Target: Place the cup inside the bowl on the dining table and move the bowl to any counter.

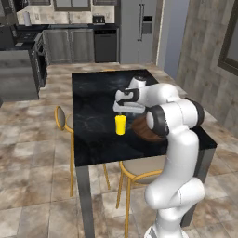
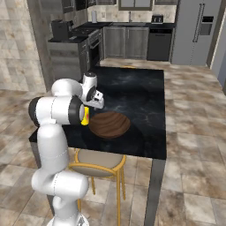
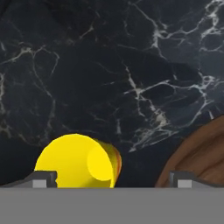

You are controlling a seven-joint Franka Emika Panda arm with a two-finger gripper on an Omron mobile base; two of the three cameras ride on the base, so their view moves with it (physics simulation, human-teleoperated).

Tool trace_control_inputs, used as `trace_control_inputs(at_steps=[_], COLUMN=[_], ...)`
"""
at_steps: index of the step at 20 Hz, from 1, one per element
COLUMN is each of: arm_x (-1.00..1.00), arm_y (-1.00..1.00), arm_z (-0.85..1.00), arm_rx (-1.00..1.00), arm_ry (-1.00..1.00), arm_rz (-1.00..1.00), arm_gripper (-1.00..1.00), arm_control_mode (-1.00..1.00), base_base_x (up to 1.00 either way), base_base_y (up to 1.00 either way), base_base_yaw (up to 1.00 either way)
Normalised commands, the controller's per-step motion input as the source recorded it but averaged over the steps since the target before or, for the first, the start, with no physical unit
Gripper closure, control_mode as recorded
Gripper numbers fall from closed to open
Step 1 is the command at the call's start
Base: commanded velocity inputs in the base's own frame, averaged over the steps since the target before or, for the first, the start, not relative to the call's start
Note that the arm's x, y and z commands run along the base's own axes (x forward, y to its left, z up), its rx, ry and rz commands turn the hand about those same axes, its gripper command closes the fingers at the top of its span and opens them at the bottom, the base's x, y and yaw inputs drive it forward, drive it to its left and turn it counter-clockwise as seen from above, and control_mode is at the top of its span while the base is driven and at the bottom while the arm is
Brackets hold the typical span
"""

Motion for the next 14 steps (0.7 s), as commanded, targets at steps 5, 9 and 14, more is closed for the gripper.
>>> trace_control_inputs(at_steps=[5, 9, 14], arm_x=[0.11, 0.06, 0.00], arm_y=[0.00, 0.00, 0.00], arm_z=[-0.14, -0.11, -0.08], arm_rx=[0.00, 0.00, 0.00], arm_ry=[0.04, 0.05, 0.04], arm_rz=[0.00, 0.00, 0.00], arm_gripper=[-1.00, -1.00, -1.00], arm_control_mode=[-1.00, -1.00, -1.00], base_base_x=[0.00, 0.00, 0.00], base_base_y=[0.00, 0.00, 0.00], base_base_yaw=[0.00, 0.00, 0.00])
